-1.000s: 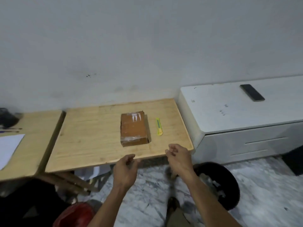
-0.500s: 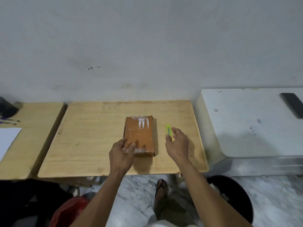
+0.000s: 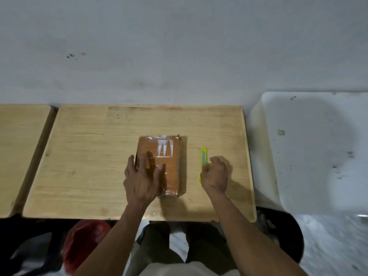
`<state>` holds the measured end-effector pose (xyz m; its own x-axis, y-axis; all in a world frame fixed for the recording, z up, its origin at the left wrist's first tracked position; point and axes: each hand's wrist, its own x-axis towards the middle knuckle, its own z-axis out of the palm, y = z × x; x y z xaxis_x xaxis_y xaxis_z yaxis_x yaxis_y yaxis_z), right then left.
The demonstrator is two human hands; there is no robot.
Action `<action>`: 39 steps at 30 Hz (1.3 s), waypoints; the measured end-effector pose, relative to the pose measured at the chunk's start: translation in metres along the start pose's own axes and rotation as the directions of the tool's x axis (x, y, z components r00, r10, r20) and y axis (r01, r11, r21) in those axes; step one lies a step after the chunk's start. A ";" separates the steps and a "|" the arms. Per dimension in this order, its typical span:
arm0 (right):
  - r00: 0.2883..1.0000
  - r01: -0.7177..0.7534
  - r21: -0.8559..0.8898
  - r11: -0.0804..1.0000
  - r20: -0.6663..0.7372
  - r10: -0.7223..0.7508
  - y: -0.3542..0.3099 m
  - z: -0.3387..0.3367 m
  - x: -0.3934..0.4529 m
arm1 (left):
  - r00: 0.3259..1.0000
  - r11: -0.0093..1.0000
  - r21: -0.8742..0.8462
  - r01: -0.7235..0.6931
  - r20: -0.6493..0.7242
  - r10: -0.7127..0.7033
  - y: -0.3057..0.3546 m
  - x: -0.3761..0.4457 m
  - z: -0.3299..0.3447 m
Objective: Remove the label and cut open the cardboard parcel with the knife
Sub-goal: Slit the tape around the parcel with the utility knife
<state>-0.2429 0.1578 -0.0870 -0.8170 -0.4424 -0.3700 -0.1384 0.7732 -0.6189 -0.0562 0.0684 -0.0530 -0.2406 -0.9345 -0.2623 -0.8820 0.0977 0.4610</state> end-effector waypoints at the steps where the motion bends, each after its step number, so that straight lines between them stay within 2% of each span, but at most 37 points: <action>1: 1.000 0.000 0.003 1.000 -0.009 0.000 0.001 0.003 0.001 | 1.000 1.000 0.010 0.001 -0.002 -0.001 0.001 0.002 0.004; 7: 0.997 -0.053 -0.032 0.998 -0.053 0.052 0.002 0.014 0.001 | 0.999 0.998 0.062 -0.003 -0.042 0.005 0.002 0.001 0.020; 12: 0.994 -0.091 -0.069 0.993 -0.059 0.087 -0.002 0.022 0.002 | 1.000 0.996 0.086 0.022 -0.021 -0.020 0.001 0.001 0.024; 17: 0.999 -0.031 -0.054 0.998 0.007 0.031 -0.003 0.023 0.006 | 1.000 0.995 0.094 0.020 -0.020 -0.018 0.001 -0.001 0.024; 19: 1.000 0.026 0.020 0.999 0.007 -0.026 -0.007 0.018 0.008 | 0.999 0.995 0.098 0.030 -0.030 -0.028 0.002 -0.002 0.025; 21: 0.998 0.039 0.166 0.985 0.034 -0.045 -0.016 0.010 0.009 | 0.999 0.993 0.109 0.034 -0.045 -0.029 0.002 -0.003 0.027; 25: 0.964 -0.067 0.472 0.879 0.259 -0.065 -0.051 -0.006 0.009 | 0.998 0.989 0.145 0.035 -0.062 -0.026 -0.001 -0.003 0.033; 29: 0.860 -0.209 0.659 0.723 0.476 -0.185 -0.080 -0.014 0.010 | 0.996 0.985 0.169 0.039 -0.089 -0.024 -0.001 -0.004 0.037; 31: 0.822 -0.195 0.677 0.710 0.508 -0.258 -0.087 -0.015 0.010 | 0.995 0.984 0.174 0.042 -0.097 -0.025 -0.001 -0.004 0.037; 33: 0.811 -0.125 0.653 0.747 0.501 -0.303 -0.090 -0.013 0.012 | 0.995 0.983 0.178 0.040 -0.097 -0.023 -0.001 -0.004 0.038; 39: 0.833 -0.039 0.606 0.794 0.458 -0.309 -0.088 -0.011 0.017 | 0.995 0.981 0.187 0.052 -0.097 -0.034 0.000 -0.004 0.037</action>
<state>-0.2506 0.0870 -0.0313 -0.3815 -0.8158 -0.4346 0.2611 0.3559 -0.8973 -0.0701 0.0854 -0.0836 -0.1700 -0.9661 -0.1943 -0.9535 0.1114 0.2801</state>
